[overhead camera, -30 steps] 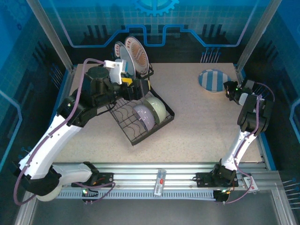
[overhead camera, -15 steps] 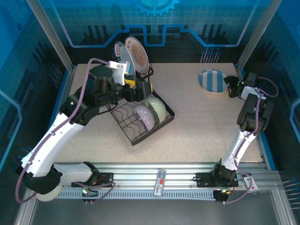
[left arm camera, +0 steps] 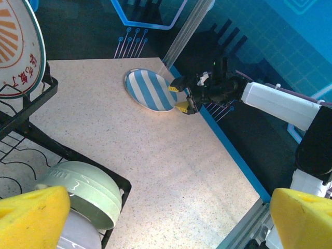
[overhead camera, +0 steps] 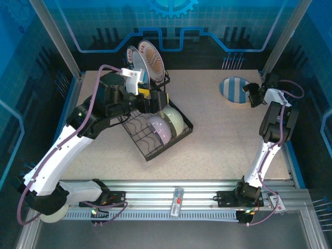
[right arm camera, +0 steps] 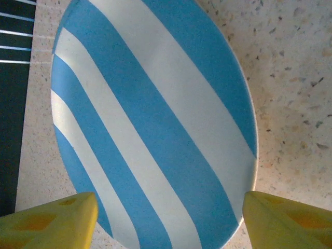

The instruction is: Unload the mixed dishes from the dish rack

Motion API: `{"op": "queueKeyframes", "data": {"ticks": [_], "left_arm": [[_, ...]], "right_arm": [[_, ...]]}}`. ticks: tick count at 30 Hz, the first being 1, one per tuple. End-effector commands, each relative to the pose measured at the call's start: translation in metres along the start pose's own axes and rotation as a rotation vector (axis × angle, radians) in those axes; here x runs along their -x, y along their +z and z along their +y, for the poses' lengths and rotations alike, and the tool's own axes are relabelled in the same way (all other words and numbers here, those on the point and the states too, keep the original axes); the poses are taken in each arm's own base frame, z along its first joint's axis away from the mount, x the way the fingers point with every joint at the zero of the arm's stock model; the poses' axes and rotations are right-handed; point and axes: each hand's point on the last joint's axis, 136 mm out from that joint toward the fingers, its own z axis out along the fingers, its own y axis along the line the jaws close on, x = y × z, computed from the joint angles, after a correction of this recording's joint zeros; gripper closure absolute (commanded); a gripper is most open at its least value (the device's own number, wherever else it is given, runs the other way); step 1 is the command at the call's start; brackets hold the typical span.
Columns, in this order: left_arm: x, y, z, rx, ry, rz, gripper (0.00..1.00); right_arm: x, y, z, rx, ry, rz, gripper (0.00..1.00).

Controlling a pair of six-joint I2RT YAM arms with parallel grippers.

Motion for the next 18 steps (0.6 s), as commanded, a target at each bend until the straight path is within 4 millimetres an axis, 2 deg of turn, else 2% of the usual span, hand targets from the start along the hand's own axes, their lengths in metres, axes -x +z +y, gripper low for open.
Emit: {"op": "queueKeyframes", "data": {"ticks": [1, 5, 8, 10, 13, 18], "left_arm": [[-0.002, -0.006, 0.008, 0.029, 0.01, -0.007, 0.01], [-0.003, -0.009, 0.015, 0.063, 0.007, -0.014, 0.01], [-0.001, -0.012, 0.024, 0.112, 0.006, -0.035, 0.01], [0.0, -0.013, 0.033, 0.156, -0.005, -0.041, 0.01], [0.0, -0.014, 0.049, 0.236, -0.032, -0.048, 0.01], [-0.005, -0.013, 0.079, 0.375, -0.095, -0.023, 0.01]], "right_arm": [[-0.01, -0.007, 0.013, -0.014, -0.083, -0.003, 0.22], [-0.025, -0.024, 0.039, 0.027, -0.185, -0.009, 0.18], [-0.048, -0.035, 0.059, 0.049, -0.276, 0.007, 0.18], [-0.071, -0.039, 0.073, 0.067, -0.34, 0.03, 0.18], [-0.115, -0.038, 0.086, 0.081, -0.44, 0.088, 0.18], [-0.192, -0.024, 0.089, 0.058, -0.593, 0.209, 0.24]]}}
